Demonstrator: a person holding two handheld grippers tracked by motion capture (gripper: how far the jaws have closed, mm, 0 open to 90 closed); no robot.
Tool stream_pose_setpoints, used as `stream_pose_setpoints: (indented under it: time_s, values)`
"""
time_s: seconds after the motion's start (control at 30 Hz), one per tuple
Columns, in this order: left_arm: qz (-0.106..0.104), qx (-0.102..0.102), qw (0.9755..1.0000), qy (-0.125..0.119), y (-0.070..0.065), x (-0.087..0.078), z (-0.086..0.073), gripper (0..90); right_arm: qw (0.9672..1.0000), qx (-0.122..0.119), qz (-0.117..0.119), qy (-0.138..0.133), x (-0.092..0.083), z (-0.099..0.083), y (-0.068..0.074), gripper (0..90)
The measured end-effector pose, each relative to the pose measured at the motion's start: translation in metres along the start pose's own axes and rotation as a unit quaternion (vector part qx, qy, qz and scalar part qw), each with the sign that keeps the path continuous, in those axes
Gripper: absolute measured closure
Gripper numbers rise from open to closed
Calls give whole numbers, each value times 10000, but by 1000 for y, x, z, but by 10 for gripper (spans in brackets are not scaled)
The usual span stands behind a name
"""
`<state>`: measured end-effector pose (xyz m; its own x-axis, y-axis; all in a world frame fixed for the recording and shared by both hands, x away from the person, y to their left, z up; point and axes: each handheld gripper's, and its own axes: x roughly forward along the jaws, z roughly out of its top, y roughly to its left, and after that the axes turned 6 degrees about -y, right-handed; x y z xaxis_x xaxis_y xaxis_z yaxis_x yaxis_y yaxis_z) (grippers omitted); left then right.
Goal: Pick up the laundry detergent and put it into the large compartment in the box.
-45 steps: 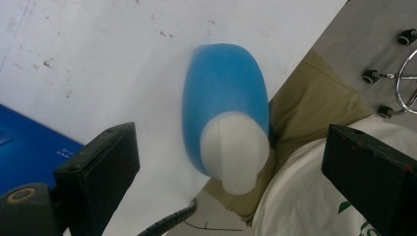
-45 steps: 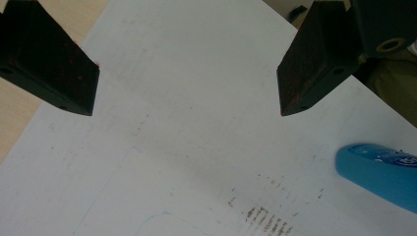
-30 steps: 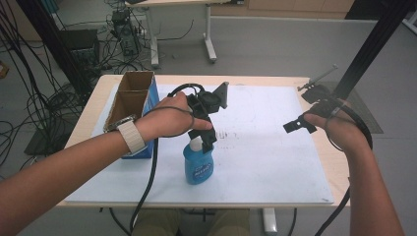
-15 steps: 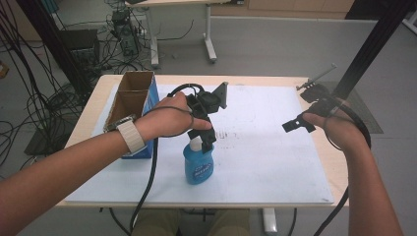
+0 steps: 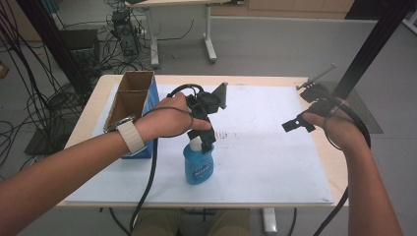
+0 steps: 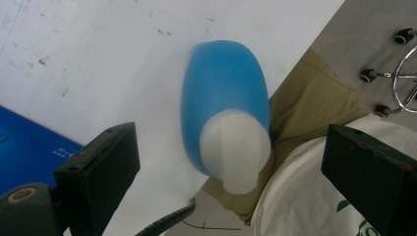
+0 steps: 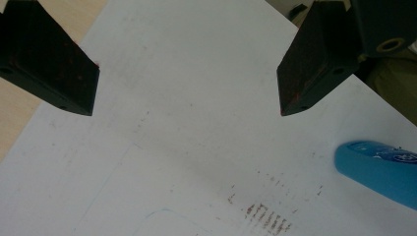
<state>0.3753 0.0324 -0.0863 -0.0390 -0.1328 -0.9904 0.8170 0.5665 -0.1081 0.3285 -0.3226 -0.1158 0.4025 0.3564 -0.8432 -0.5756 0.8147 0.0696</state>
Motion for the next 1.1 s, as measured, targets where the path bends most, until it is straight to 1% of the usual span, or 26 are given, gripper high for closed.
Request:
stream_pose_setpoints:
  time_s: [0.07,0.37,0.67,1.1]
  values:
    - [-33,-2,10000,20,1,0,0,79,10000,2,1,2,0,0,0,87]
    - [-55,2,10000,20,2,1,1,81,10000,17,-3,-7,-1,-1,-1,87]
    - [-42,-32,10000,-5,2,2,0,82,10000,17,-4,-11,-1,-1,-1,87]
    - [-54,-26,10000,4,2,4,0,82,10000,23,7,-18,0,-2,-1,87]
